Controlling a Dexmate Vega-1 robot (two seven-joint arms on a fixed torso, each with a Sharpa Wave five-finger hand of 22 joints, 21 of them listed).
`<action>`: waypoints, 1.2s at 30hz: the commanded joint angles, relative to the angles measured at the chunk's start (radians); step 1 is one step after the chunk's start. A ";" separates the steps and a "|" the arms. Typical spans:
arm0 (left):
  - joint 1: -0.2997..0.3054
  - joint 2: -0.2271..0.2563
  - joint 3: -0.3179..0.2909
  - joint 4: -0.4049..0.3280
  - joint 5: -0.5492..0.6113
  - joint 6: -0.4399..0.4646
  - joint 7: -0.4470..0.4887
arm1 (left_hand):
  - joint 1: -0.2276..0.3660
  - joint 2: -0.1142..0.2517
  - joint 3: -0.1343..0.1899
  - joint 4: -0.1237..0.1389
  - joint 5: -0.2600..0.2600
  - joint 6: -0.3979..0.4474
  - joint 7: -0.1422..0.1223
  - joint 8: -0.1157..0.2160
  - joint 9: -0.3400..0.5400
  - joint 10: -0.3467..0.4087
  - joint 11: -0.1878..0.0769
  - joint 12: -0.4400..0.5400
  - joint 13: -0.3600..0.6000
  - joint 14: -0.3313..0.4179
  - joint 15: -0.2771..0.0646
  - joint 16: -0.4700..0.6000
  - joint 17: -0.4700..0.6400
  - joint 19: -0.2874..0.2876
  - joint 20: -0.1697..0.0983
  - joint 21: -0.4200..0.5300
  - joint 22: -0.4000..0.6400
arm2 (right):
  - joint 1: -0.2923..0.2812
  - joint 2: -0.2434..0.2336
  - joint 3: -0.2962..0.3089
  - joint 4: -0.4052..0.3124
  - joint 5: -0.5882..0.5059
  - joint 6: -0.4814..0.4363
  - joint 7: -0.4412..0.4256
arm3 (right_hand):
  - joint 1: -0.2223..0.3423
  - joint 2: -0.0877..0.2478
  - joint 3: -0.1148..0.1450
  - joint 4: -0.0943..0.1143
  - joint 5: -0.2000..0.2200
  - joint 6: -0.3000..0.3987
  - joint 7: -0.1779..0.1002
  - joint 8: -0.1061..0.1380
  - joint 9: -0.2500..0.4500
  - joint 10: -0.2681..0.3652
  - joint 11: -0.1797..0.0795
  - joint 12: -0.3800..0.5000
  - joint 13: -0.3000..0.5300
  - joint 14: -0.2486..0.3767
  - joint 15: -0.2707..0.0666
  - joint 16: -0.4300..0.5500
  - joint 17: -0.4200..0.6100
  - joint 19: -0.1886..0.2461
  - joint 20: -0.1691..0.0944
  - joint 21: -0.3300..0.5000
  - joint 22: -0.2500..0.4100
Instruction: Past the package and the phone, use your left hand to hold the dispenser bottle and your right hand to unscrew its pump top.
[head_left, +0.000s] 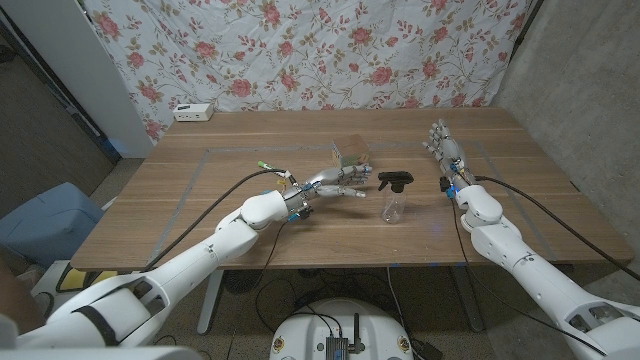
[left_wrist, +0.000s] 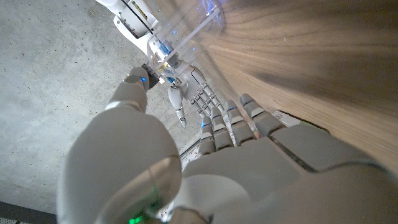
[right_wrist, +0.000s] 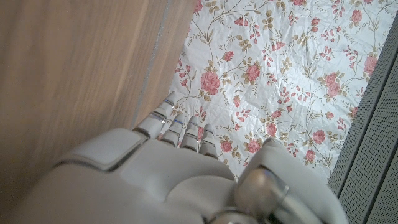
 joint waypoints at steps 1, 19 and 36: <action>-0.063 -0.061 0.037 0.123 -0.004 -0.066 -0.079 | 0.019 -0.004 -0.011 0.001 0.009 0.009 0.004 0.000 0.002 0.002 0.003 0.002 0.001 0.010 -0.040 0.003 0.002 -0.006 -0.003 -0.004 -0.001 | -0.011 0.004 0.005 0.019 0.001 0.035 0.015 | 0.000 0.001 0.001 -0.004 0.006 0.001 0.003 0.003 0.003 0.001 0.002 -0.001 0.000 0.006 -0.009 0.001 0.002 0.007 -0.026 0.007 0.005; -0.122 -0.137 0.070 0.254 0.002 -0.125 -0.132 | 0.035 -0.004 -0.054 0.010 0.022 0.031 0.007 0.004 0.003 0.013 0.005 0.002 0.002 0.014 -0.038 0.002 0.002 -0.034 -0.003 -0.008 -0.001 | -0.032 0.003 0.010 0.027 0.011 0.063 0.035 | -0.001 0.001 0.001 -0.004 0.006 0.000 0.003 0.003 0.003 0.000 0.002 -0.001 0.000 0.005 -0.006 0.000 0.002 0.006 -0.021 0.006 0.005; -0.207 -0.244 0.097 0.467 -0.014 -0.197 -0.213 | 0.064 0.000 -0.091 0.012 0.036 0.093 0.006 0.014 0.005 0.059 0.005 0.012 0.004 0.043 -0.046 0.007 0.003 -0.049 0.000 -0.006 -0.001 | -0.028 0.013 0.014 0.064 0.024 0.092 0.060 | -0.002 0.001 0.001 -0.004 0.006 -0.001 0.002 0.003 0.003 -0.001 0.002 -0.001 0.000 0.005 -0.003 0.000 0.002 0.004 -0.020 0.006 0.005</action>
